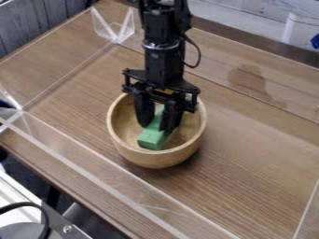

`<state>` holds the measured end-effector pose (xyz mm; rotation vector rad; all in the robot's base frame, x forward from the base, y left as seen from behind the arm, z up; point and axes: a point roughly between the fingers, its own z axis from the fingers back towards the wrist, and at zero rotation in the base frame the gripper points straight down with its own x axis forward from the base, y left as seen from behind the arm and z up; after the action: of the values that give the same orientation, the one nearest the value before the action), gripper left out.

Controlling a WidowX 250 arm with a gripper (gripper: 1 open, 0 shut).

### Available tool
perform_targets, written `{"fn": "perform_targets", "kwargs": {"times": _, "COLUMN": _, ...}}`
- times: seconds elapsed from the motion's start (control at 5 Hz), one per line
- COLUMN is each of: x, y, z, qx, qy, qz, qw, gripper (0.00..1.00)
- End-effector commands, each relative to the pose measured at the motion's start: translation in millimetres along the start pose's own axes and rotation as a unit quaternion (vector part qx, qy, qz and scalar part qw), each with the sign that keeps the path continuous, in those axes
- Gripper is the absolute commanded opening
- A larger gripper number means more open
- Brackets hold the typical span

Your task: Remove the green block from inside the brown bowl and put it on the table

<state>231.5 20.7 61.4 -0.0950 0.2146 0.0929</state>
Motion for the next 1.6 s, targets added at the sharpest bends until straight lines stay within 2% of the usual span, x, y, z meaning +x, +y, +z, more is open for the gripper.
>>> {"fn": "perform_targets", "kwargs": {"times": 0.0, "x": 8.6, "y": 1, "z": 21.6, "qx": 0.0, "qy": -0.042, "qz": 0.002, "qw": 0.9991, "gripper": 0.0}}
{"fn": "perform_targets", "kwargs": {"times": 1.4, "x": 7.9, "y": -4, "z": 34.1, "qx": 0.0, "qy": -0.052, "qz": 0.004, "qw": 0.9987, "gripper": 0.0}}
